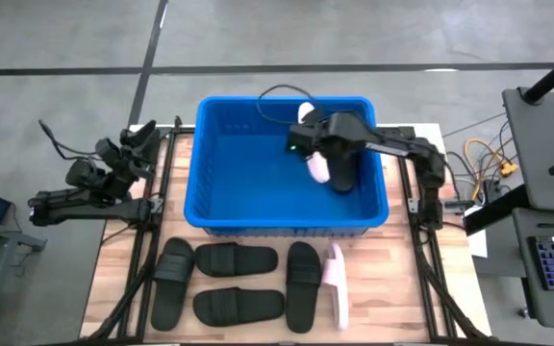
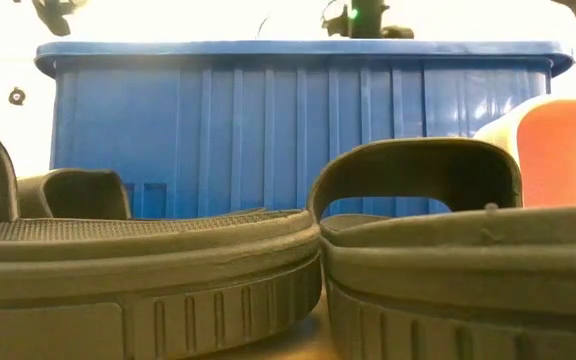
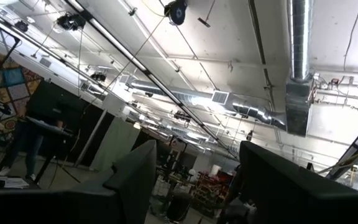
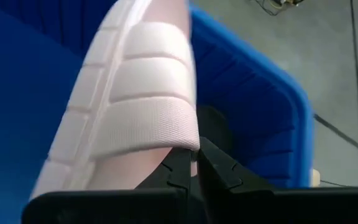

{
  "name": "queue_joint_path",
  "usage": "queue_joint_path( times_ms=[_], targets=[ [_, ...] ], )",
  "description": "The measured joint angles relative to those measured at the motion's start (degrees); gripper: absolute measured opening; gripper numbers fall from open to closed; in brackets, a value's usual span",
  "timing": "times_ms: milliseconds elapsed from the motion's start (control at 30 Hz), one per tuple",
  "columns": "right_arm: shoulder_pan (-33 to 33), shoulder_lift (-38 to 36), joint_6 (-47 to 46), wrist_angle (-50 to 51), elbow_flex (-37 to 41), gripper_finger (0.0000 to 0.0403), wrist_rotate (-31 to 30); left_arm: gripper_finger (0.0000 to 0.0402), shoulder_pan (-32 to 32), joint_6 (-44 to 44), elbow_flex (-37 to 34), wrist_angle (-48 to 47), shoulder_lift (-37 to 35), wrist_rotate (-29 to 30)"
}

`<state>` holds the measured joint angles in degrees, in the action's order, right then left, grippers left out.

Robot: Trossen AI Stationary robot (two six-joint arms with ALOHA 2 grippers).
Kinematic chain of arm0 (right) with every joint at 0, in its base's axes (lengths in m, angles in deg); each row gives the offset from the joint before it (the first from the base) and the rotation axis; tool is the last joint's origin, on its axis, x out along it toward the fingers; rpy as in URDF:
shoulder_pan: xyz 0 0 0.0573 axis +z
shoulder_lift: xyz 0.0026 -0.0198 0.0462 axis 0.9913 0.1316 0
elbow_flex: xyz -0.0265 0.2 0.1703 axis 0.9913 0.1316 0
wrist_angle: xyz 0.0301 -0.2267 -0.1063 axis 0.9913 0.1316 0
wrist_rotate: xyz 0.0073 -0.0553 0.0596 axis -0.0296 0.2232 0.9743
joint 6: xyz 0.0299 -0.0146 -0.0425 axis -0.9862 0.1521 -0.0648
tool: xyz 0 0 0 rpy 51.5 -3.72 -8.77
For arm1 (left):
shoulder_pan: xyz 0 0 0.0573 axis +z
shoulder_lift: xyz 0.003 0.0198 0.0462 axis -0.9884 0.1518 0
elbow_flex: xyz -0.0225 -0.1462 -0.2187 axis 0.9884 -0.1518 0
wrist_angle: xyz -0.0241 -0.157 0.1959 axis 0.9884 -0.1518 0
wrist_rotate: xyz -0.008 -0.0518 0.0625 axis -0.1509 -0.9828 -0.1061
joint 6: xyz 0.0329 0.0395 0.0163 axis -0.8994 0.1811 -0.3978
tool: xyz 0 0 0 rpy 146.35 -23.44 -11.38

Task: Pick and place slides into bin
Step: Put the pink slide into the blue bin

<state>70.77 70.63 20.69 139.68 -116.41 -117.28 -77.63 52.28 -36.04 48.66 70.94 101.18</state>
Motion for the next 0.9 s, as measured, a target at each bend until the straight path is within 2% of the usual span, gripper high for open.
queue_joint_path(
  times_ms=[700,900],
  targets=[
    [-0.63,18.94,1.05,2.17,0.10,0.0011,-5.38,0.0217,0.00,0.02,0.00,-0.10,-0.19,-0.02],
    [-1.14,22.00,6.54,2.03,0.25,0.0011,-5.23,0.0217,0.01,0.02,0.00,-0.11,-0.19,-0.07]
  ],
)
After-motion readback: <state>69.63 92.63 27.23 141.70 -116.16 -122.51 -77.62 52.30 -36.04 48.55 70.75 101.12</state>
